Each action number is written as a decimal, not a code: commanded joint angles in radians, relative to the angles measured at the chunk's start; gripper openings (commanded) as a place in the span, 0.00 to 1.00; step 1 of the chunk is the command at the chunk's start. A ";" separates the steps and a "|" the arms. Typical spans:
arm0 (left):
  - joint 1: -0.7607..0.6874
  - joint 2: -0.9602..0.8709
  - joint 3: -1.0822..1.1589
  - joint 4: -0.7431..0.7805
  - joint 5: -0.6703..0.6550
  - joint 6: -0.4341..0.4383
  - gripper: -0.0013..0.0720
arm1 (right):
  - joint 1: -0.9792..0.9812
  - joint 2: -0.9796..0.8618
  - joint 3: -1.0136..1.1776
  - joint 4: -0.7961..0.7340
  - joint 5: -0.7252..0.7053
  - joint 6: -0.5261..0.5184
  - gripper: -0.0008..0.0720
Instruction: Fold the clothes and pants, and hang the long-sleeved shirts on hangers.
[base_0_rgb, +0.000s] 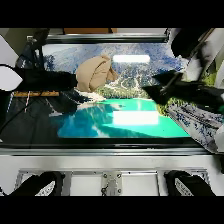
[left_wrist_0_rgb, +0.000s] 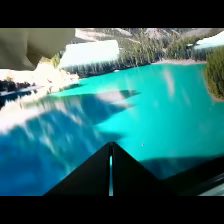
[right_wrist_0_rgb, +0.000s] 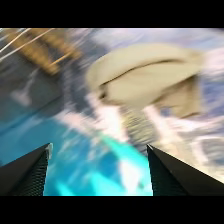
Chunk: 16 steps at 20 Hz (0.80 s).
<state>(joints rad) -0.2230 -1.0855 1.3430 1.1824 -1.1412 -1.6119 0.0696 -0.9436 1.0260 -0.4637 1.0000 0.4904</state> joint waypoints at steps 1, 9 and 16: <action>0.011 0.010 -0.125 -0.148 0.045 0.040 0.04 | 0.253 -0.107 -0.013 -0.067 -0.020 0.023 0.91; 0.009 0.010 -0.162 -0.164 0.043 0.045 0.04 | 0.312 -0.175 -0.013 -0.056 -0.030 0.023 0.35; 0.009 0.010 -0.162 -0.164 0.046 0.044 0.04 | 0.312 -0.175 -0.013 -0.056 -0.031 0.022 0.04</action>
<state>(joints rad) -0.2153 -1.0767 1.1816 1.0203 -1.0966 -1.5688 0.3798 -1.1172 1.0134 -0.5205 0.9691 0.5137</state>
